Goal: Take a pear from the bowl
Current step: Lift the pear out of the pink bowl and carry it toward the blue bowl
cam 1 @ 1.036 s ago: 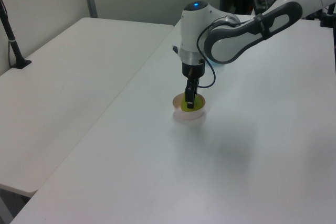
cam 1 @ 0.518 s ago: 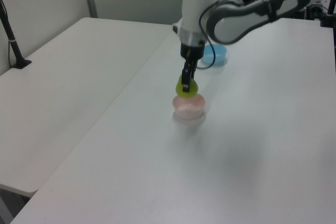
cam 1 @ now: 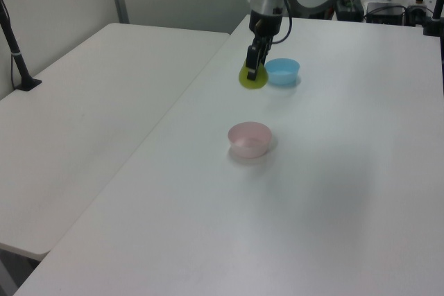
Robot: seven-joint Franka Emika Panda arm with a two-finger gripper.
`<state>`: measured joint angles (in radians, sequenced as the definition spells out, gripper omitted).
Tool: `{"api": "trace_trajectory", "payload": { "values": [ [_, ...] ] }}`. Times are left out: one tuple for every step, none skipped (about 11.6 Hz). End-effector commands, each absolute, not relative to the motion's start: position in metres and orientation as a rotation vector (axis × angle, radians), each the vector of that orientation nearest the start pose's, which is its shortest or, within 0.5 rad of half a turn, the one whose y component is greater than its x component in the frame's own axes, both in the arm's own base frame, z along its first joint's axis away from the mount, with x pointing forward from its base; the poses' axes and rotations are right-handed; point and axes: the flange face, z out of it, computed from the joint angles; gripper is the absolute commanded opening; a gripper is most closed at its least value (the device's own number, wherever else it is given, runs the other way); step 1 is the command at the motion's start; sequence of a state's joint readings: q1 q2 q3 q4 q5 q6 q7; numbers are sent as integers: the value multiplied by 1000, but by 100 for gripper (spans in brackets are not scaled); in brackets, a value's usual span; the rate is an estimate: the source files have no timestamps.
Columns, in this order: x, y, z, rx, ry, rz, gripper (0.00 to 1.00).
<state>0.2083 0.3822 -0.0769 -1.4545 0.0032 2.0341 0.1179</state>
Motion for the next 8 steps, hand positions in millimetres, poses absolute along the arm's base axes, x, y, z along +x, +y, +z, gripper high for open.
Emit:
{"api": "trace_trajectory", "payload": {
  "values": [
    [687, 22, 491, -3131, 40, -308, 41],
    [689, -2, 488, -3135, 70, -303, 41],
    [689, -13, 483, -3144, 68, -295, 41],
    [693, -15, 466, -3156, 59, -259, 41],
    [696, -13, 449, -3163, 50, -221, 41],
    [700, -11, 423, -3173, 38, -166, 42],
    [704, -7, 398, -3183, 25, -130, 42],
    [710, 3, 385, -3191, -1, -172, 43]
  ]
}}
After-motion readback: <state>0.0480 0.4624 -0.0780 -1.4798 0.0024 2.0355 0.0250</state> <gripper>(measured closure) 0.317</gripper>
